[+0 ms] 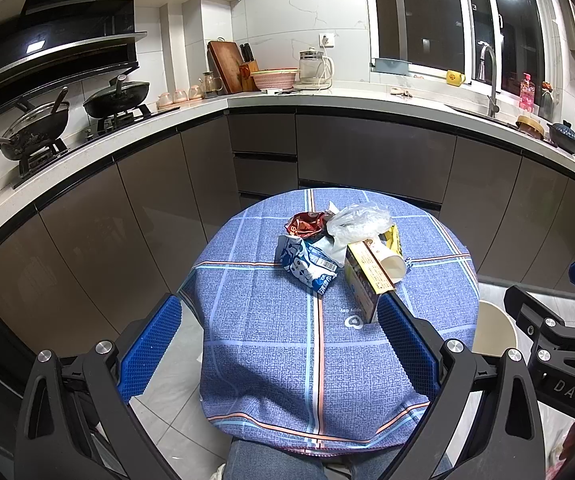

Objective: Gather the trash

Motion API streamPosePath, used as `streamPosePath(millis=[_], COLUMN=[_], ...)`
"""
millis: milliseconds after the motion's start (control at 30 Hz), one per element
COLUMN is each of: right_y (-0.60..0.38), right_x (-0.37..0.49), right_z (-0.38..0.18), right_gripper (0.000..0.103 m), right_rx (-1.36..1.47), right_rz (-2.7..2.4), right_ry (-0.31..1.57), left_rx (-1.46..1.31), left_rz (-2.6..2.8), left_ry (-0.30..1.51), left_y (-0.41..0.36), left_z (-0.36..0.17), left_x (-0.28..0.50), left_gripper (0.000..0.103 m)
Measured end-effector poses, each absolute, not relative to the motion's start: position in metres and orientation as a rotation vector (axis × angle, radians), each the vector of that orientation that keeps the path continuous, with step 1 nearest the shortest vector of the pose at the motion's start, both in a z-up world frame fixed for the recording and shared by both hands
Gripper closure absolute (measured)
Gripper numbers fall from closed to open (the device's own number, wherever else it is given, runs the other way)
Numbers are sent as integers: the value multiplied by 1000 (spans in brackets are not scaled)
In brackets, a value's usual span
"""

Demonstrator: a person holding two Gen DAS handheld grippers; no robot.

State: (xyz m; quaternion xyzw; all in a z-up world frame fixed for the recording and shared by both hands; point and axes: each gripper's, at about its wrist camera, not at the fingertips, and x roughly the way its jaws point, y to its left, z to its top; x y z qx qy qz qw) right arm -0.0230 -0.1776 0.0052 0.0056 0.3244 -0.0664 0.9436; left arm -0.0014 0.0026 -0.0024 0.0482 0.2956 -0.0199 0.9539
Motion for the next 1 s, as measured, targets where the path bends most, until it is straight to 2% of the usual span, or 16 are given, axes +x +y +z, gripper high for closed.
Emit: streamPosePath(millis=[1000], right_y=[-174], right_x=[16], right_z=[-17], right_gripper=[3], right_rx=[-5], right_rz=[-91], right_ry=[738], left_rx=[89], left_rz=[-3], left_ry=[661], left_y=[11], left_z=[-19], left_x=[24], left_gripper=[8])
